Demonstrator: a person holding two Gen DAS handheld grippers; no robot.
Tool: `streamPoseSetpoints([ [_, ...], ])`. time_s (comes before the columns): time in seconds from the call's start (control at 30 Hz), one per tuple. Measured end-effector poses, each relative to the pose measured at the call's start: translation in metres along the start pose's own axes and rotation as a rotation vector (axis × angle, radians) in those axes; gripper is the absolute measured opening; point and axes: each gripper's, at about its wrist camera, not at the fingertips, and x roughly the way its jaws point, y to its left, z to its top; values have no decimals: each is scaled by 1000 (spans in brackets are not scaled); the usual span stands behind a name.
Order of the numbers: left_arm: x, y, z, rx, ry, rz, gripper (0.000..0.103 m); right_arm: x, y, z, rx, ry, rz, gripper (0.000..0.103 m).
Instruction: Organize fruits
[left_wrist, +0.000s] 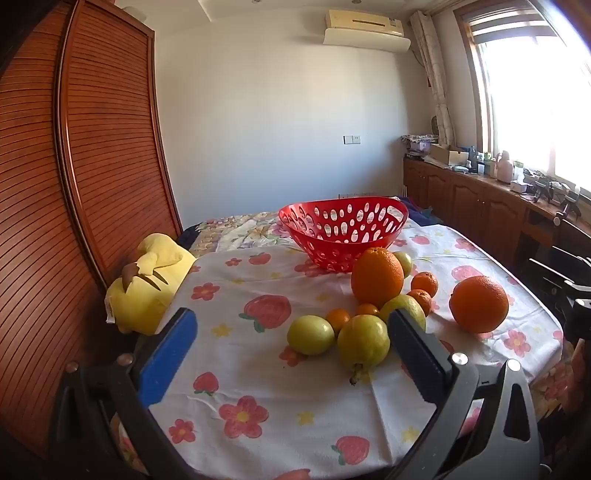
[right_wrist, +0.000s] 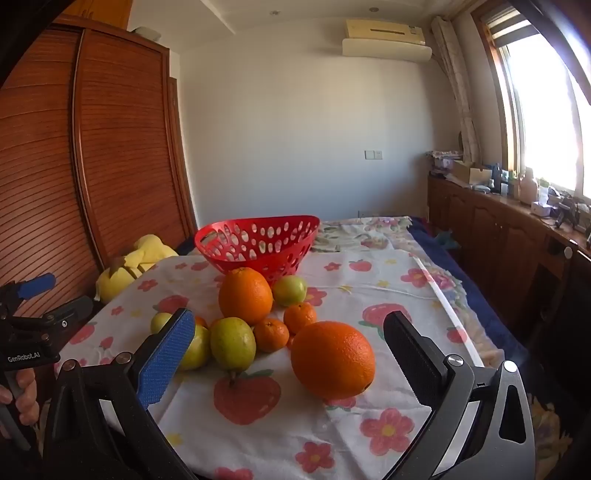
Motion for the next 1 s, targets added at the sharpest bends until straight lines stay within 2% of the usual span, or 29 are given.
streamPoseSetpoints([
  [0.57, -2, 0, -8, 13, -10, 1, 103, -2, -3, 0, 9, -5, 3, 103],
  [1.0, -9, -2, 2, 12, -16, 2, 103, -4, -3, 0, 9, -10, 1, 103],
])
